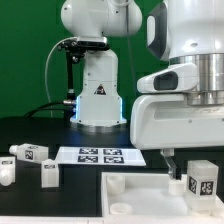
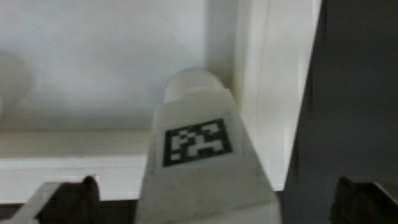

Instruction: Assemble square table

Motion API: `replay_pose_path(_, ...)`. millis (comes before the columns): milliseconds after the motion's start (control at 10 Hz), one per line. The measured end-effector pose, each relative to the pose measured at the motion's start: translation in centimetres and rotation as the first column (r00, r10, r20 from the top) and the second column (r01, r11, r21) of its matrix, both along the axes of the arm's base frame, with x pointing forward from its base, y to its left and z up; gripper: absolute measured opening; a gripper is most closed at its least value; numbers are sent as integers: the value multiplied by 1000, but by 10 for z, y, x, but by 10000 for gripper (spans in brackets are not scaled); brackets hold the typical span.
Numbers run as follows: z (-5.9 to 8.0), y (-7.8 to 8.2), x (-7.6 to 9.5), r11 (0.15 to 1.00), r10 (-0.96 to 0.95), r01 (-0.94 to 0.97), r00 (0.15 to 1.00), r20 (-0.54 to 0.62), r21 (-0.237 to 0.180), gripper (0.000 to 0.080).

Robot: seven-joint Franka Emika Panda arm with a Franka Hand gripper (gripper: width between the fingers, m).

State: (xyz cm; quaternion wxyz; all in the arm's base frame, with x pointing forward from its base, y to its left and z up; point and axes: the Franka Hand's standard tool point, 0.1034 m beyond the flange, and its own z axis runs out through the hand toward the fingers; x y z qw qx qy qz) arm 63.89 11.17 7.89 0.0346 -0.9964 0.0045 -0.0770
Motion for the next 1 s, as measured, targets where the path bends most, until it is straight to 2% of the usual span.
replay_pose_path(100,0,0,0,1000,-22,22,1000,-2,3,561)
replay_pose_path(200,0,0,0,1000,-21,21,1000,-2,3,393)
replay_pose_path(300,0,0,0,997,-81,81,997,-7,13,393)
replay_pose_path(400,-1,-1,0,984,-178,178,984,-16,29,285)
replay_pose_path(500,-1,-3,0,937,-343,344,939,-37,60,285)
replay_pose_path(600,-1,-4,0,893,-441,444,896,-53,73,285)
replay_pose_path(700,-1,-5,-1,767,-630,636,772,-89,89,285)
replay_pose_path(800,-2,-3,-2,632,-761,770,637,-122,87,285)
replay_pose_path(1000,-3,-2,-1,324,-922,942,334,-194,83,285)
